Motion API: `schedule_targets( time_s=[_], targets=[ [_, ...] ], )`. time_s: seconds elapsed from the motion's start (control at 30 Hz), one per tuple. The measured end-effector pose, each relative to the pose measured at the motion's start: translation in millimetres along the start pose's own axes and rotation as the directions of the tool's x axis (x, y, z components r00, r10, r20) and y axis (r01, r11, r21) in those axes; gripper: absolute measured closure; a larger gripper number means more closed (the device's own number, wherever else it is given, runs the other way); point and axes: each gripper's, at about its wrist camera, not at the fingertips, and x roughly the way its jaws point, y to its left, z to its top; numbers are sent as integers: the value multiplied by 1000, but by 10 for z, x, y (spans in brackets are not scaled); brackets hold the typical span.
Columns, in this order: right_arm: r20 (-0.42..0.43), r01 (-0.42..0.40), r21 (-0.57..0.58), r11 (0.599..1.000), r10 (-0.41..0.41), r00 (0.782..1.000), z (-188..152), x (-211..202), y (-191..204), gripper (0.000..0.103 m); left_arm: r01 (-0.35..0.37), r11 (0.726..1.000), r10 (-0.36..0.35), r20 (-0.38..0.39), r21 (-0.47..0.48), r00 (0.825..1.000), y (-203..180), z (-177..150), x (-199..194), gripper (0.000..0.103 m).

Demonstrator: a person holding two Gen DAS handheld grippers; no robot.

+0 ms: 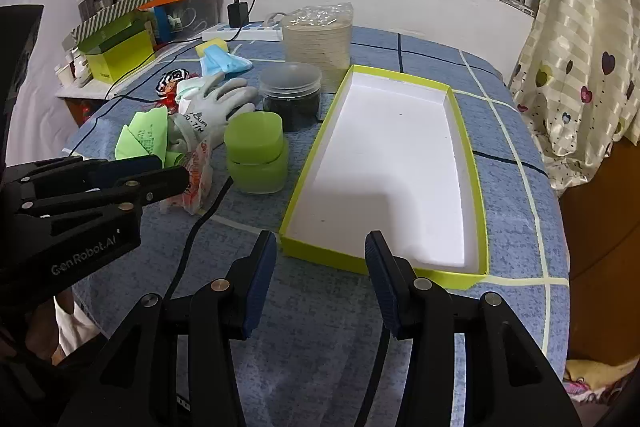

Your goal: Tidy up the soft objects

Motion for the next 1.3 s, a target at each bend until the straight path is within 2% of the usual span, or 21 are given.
schedule_targets(
  time_s=[1.3],
  targets=[
    [-10,-17,-18,1000,16,1000,50,40,45,56,6,1000,-6,-13,-10,1000,65,0,70,76]
  ],
)
